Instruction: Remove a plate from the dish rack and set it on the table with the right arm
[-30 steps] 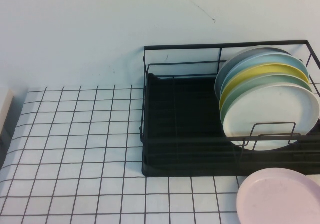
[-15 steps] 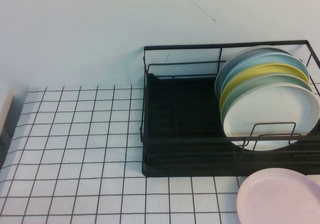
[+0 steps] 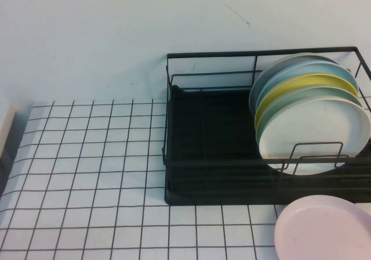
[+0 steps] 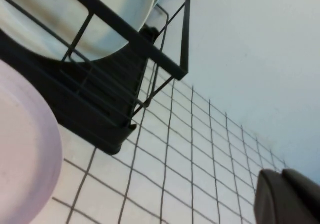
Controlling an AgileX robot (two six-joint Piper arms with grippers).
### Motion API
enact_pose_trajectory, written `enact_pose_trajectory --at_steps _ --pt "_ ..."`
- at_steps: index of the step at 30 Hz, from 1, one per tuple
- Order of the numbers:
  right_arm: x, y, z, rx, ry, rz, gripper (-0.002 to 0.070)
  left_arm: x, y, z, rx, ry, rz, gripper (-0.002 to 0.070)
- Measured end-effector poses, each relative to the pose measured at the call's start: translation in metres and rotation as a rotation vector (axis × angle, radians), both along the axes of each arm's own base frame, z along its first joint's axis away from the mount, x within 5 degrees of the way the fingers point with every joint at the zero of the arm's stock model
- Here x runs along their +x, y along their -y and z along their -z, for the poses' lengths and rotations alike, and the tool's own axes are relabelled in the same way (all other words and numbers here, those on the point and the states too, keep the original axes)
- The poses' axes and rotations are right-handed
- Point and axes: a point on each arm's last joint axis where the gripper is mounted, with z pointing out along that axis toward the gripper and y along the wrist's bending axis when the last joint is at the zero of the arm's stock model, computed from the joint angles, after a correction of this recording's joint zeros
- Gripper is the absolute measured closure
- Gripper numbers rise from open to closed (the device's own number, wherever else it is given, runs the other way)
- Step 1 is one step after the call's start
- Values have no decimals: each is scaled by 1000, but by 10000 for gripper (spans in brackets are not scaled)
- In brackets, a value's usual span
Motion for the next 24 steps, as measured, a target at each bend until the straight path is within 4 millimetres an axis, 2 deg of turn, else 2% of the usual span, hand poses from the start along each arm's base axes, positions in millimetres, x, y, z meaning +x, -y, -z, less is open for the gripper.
enact_pose_trajectory --at_steps 5,14,20,24 --pt "0 -2 12 67 53 -2 678 0 0 0 0 0 0 678" --pt "-2 0 24 48 -43 9 678 0 0 0 0 0 0 678" --pt "-2 0 25 330 -32 88 678 0 0 0 0 0 0 678" --pt "-3 0 26 387 -45 108 678 0 0 0 0 0 0 678"
